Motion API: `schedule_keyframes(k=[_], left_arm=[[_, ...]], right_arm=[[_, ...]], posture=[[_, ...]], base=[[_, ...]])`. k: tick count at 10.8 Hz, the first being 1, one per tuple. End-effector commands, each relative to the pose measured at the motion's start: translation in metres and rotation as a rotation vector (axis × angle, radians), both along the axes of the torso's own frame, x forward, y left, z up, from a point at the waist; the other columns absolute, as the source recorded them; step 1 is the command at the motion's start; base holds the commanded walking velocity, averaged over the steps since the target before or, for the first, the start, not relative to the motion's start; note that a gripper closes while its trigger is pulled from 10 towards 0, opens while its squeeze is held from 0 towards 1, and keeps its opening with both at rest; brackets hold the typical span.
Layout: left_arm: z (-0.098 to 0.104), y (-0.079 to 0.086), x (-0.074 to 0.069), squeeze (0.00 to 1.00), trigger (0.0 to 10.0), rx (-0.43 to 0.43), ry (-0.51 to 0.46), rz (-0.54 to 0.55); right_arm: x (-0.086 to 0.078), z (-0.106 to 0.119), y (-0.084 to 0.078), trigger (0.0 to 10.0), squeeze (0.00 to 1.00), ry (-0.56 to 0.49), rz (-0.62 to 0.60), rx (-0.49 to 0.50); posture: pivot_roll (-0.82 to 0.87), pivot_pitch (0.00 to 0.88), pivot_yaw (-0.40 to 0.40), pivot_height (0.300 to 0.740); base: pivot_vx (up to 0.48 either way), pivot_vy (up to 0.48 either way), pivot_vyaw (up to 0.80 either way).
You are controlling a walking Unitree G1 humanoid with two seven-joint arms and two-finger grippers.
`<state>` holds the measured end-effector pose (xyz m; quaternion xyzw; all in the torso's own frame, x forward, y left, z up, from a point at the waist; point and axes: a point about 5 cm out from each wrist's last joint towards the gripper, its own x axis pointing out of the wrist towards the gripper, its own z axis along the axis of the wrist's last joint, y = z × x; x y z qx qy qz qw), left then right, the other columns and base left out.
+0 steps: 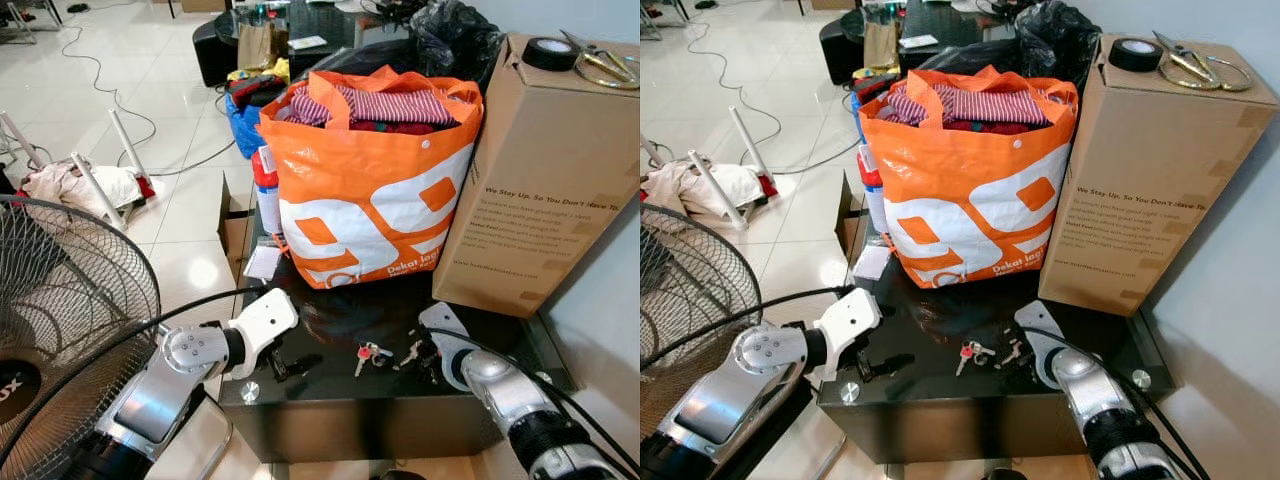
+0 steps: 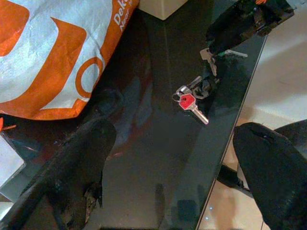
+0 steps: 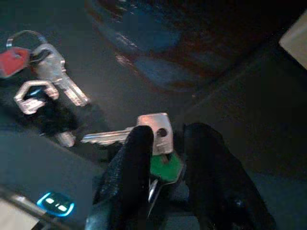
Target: Hang keys on a hook
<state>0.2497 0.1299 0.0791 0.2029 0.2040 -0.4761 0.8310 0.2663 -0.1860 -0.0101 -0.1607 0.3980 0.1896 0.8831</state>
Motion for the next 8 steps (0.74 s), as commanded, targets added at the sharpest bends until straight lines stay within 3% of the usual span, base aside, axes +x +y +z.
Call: schedule_keyframes(k=[1,8], left_arm=[[0.0001,-0.0012,-0.0001,0.09,10.0,0.006,0.001,-0.017],[-0.0031,-0.0006,-0.0063,0.09,10.0,0.002,0.089,-0.047]], right_arm=[[0.0002,0.0025,-0.0008,10.0,0.00,0.007,0.007,0.014],[-0.0021,-0.0010,-0.0037,10.0,0.00,0.030,-0.039,-0.002]], posture=[[-0.15,0.000,0.032,0.740],[-0.14,0.000,0.033,0.740]], base=[[0.000,0.000,0.00],[0.000,0.000,0.00]])
